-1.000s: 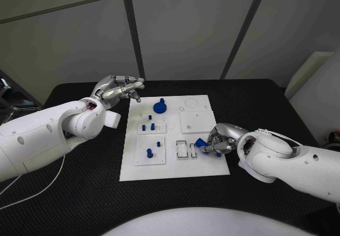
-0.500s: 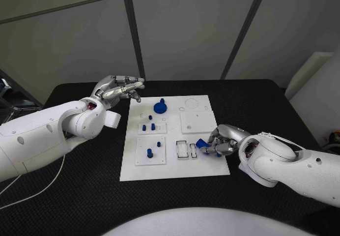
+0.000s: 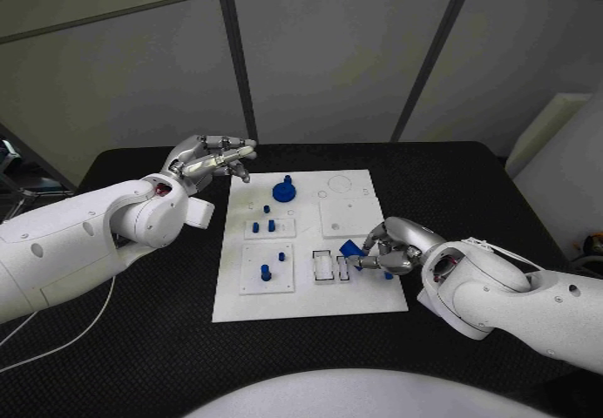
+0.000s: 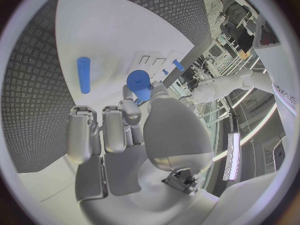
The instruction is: Assemble the parts on the task board
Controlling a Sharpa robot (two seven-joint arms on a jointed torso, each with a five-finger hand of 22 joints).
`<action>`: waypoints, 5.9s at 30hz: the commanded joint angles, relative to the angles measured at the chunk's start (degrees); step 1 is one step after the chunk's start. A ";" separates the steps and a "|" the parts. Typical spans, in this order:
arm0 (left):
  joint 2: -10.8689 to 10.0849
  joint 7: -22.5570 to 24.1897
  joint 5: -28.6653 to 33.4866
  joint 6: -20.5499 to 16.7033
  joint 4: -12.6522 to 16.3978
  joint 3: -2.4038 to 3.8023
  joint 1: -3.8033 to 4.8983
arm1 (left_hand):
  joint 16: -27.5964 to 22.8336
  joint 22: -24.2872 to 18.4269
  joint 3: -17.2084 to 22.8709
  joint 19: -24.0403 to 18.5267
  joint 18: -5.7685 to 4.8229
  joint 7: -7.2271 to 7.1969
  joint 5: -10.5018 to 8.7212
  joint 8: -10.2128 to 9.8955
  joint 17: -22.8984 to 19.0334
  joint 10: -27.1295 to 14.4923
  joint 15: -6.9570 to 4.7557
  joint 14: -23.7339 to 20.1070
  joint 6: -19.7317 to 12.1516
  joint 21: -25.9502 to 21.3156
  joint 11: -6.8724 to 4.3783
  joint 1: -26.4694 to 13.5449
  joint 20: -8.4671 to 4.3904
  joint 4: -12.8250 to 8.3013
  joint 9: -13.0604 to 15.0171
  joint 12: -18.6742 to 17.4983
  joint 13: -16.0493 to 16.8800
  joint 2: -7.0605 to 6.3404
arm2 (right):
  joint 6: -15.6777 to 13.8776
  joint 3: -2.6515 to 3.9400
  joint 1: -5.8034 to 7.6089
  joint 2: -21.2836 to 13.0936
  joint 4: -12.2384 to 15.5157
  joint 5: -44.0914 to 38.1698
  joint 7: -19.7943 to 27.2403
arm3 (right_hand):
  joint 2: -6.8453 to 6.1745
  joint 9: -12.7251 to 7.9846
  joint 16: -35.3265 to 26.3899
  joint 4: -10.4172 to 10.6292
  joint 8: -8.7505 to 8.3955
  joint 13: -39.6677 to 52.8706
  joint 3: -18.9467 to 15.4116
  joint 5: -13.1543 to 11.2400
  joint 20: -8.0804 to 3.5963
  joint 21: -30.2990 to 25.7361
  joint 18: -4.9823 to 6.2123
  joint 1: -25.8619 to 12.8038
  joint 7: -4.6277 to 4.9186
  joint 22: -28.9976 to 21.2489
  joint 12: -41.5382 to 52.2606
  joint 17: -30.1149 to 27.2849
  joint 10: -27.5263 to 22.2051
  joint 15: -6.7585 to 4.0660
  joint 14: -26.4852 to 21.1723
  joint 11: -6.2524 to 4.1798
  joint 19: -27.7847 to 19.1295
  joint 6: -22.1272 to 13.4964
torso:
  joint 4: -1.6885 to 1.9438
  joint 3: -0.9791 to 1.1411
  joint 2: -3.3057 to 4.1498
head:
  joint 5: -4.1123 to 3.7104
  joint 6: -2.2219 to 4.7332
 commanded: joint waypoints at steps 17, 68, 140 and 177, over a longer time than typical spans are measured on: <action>0.37 0.53 0.22 0.69 0.16 0.04 0.10 | -0.31 -0.06 -0.40 -0.07 -1.06 -0.25 0.03 0.26 -0.08 -0.37 0.05 -0.33 -0.25 -0.32 -0.03 -0.41 0.21 0.09 0.09 0.36 0.01 0.38 | 4.57 0.10 0.13 6.79 -3.57 4.37 -0.15 | 2.07 2.65 0.70 0.65 -0.19 0.51 0.73 -0.83 -0.31 0.48 -0.42 0.48 -1.35 2.90 -0.23 0.45 1.89 -0.61 3.22 -1.19 0.57 2.52 | 0.02 0.03 0.09 | 0.18 0.07; 0.27 0.30 0.22 0.93 0.04 0.04 0.10 | -0.31 -0.13 -0.46 -0.02 -1.04 -0.24 0.06 0.33 -0.16 -0.51 0.03 -0.32 -0.33 -0.41 -0.03 -0.28 0.20 0.02 0.09 0.50 0.00 0.46 | 7.23 0.10 0.14 7.92 -3.44 1.22 1.60 | 2.76 8.24 1.02 -6.74 -1.92 3.45 -4.97 -14.78 -0.46 0.76 -0.52 0.36 -1.64 3.71 -1.38 0.85 2.96 -0.79 3.16 -1.42 0.64 3.40 | -0.11 0.06 0.01 | 0.31 -0.31; -0.13 0.38 0.22 0.94 0.32 0.03 0.02 | -0.33 -0.19 -0.50 0.02 -1.03 -0.24 0.07 0.40 -0.23 -0.61 0.02 -0.33 -0.38 -0.48 -0.03 -0.14 0.19 -0.06 0.09 0.62 -0.01 0.53 | 12.15 1.78 -1.90 -4.13 -3.36 -6.43 -1.37 | 2.20 5.73 -1.43 -4.40 -9.93 0.26 -5.29 -10.06 0.68 -0.93 0.07 0.28 -0.16 1.17 -8.31 -1.72 0.82 0.32 2.63 -0.14 -0.77 4.40 | -0.15 0.02 -0.01 | -2.64 -0.14; -0.28 0.16 0.22 1.19 0.46 0.04 -0.03 | -0.33 -0.25 -0.63 0.06 -1.04 -0.20 0.05 0.46 -0.29 -0.69 0.03 -0.32 -0.45 -0.55 -0.01 -0.18 0.19 -0.04 0.09 0.75 -0.02 0.55 | 17.02 1.76 -2.54 -0.80 -3.56 -18.51 -3.82 | 1.18 7.37 -2.84 -9.92 -11.70 -1.11 1.82 -3.18 0.52 -1.95 0.29 9.61 0.08 0.05 -11.78 -2.72 -1.05 0.25 2.35 -0.20 -1.33 3.90 | -0.08 0.02 -0.08 | -2.28 -0.48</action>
